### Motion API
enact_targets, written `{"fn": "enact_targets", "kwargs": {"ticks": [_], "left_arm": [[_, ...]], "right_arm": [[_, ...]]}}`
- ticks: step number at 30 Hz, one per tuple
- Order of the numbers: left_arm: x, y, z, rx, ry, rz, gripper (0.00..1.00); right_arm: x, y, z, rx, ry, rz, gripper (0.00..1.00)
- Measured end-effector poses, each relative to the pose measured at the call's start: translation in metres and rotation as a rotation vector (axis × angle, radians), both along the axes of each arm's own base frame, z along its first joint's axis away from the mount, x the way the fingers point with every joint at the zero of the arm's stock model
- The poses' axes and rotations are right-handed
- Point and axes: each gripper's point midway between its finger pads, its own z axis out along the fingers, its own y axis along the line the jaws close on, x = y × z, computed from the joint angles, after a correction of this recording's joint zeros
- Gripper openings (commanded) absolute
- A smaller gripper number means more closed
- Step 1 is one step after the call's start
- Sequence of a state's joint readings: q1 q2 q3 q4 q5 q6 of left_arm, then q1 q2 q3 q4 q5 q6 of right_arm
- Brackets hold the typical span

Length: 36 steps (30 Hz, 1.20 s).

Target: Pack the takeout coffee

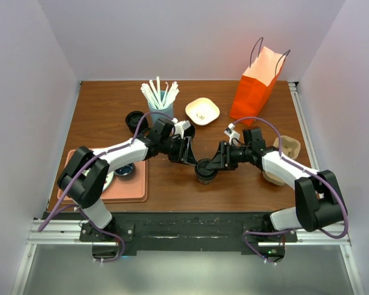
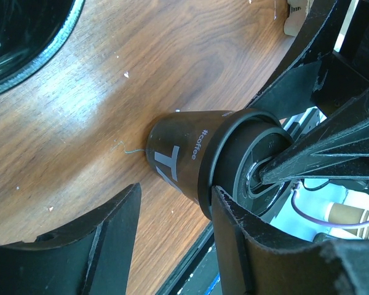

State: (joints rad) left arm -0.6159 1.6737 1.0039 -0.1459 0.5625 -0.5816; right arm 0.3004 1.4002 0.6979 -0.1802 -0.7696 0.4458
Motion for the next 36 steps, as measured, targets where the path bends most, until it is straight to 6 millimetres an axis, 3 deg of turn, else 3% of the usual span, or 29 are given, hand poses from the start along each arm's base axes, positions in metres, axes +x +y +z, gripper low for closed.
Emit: {"fn": "enact_targets", "kwargs": {"ticks": [9,15,20,26,36], "left_arm": [[-0.002,0.002,0.000,0.004,0.004,0.001,0.55],[-0.002,0.008,0.004,0.045,-0.001,0.019,0.61],[0.004,0.003,0.017,0.018,-0.041,0.005,0.66],[-0.004,-0.008,0.027,-0.049,-0.048,-0.054,0.67],[-0.024,-0.015,0.008,-0.062,-0.005,-0.137,0.62]], "right_arm": [[0.000,0.003,-0.002,0.050,-0.006,0.007,0.48],[-0.002,0.007,-0.002,0.081,-0.007,0.029,0.48],[-0.005,0.009,-0.001,0.086,-0.010,0.045,0.49],[-0.004,0.010,0.000,0.085,-0.010,0.046,0.49],[-0.003,0.010,0.000,0.076,-0.003,0.046,0.49]]}}
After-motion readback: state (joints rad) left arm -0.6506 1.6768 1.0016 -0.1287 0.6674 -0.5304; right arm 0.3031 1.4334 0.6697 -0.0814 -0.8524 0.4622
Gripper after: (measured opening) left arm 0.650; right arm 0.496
